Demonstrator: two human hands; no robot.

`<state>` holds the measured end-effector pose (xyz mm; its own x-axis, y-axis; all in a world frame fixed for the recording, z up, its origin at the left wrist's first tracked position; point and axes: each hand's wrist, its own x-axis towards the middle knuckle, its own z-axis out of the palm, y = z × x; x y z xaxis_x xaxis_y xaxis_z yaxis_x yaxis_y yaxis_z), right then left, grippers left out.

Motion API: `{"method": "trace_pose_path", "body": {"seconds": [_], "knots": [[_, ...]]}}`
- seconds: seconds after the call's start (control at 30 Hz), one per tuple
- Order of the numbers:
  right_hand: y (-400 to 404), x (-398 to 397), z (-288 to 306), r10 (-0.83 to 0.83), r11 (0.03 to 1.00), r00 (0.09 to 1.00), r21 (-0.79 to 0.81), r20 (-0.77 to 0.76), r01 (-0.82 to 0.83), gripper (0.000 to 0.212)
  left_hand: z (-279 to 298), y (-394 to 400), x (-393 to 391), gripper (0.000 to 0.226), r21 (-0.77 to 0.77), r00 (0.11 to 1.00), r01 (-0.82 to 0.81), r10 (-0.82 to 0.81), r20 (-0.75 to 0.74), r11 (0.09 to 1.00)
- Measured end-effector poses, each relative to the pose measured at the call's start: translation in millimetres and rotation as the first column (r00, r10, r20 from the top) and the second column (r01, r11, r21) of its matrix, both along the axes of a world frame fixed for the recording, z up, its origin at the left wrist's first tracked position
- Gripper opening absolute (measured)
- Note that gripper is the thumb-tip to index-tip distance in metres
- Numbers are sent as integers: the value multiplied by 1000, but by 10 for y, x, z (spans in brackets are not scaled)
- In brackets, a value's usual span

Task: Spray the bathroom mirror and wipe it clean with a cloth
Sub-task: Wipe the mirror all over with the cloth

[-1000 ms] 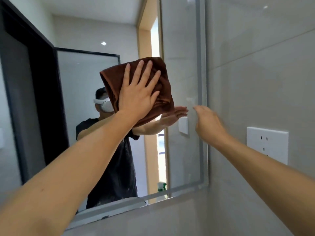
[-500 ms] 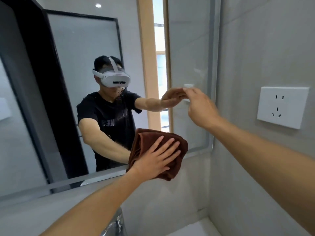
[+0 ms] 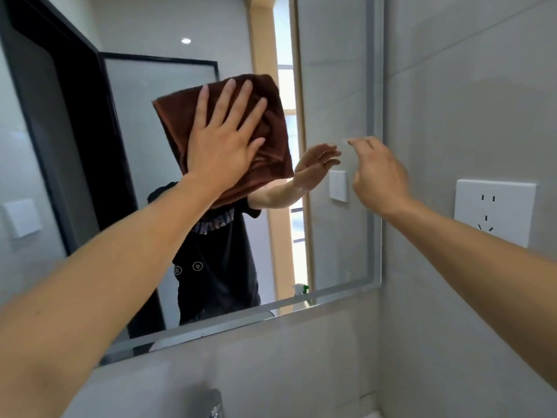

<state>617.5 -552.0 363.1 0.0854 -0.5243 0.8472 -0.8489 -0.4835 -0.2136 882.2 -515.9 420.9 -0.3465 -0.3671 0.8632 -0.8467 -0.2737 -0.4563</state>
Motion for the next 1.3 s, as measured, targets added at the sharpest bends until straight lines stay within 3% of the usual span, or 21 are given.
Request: {"method": "trace_pose_path", "body": {"seconds": [0.17, 0.3, 0.4, 0.53, 0.63, 0.77, 0.87, 0.97, 1.07, 1.2, 1.3], "knots": [[-46, -45, -63, -12, 999, 1000, -38, 18, 13, 61, -832, -111, -209, 67, 2, 993, 67, -67, -93, 998], [-29, 37, -156, 6, 997, 1000, -71, 11, -5, 52, -2030, -210, -303, 68, 170, 979, 168, -184, 84, 971], [-4, 73, -238, 10, 997, 1000, -70, -6, -10, 45, -2605, -249, -336, 66, 362, 948, 104, -202, 245, 926], [25, 43, -268, 22, 996, 999, -85, -24, -24, 46, -2392, -298, -363, 62, 473, 885, 60, -266, 381, 879], [43, -20, -201, 3, 996, 999, -92, -33, -6, 50, -1736, -411, -452, 60, 433, 854, 77, -283, 436, 898], [40, -96, -25, 7, 990, 1000, -138, -28, -10, 54, -457, -507, -710, 59, 163, 961, 154, -186, 206, 975], [51, -162, 50, 3, 984, 1000, -177, -4, -4, 50, -27, -553, -867, 61, 24, 993, 121, -121, 12, 992], [71, -246, 55, 5, 981, 1000, -196, 1, -4, 44, -231, -649, -1050, 63, -23, 985, 148, -150, -84, 989], [70, -318, 9, -6, 985, 1000, -172, 9, 8, 42, -722, -774, -1255, 64, 18, 969, 235, -233, -81, 972], [70, -356, -145, -44, 989, 999, -138, 5, 44, 39, -1732, -960, -1499, 63, 175, 938, 340, -346, 4, 924], [72, -385, -324, -46, 993, 999, -114, -27, 42, 36, -2451, -1006, -1568, 65, 359, 935, 305, -350, 64, 882]]}}
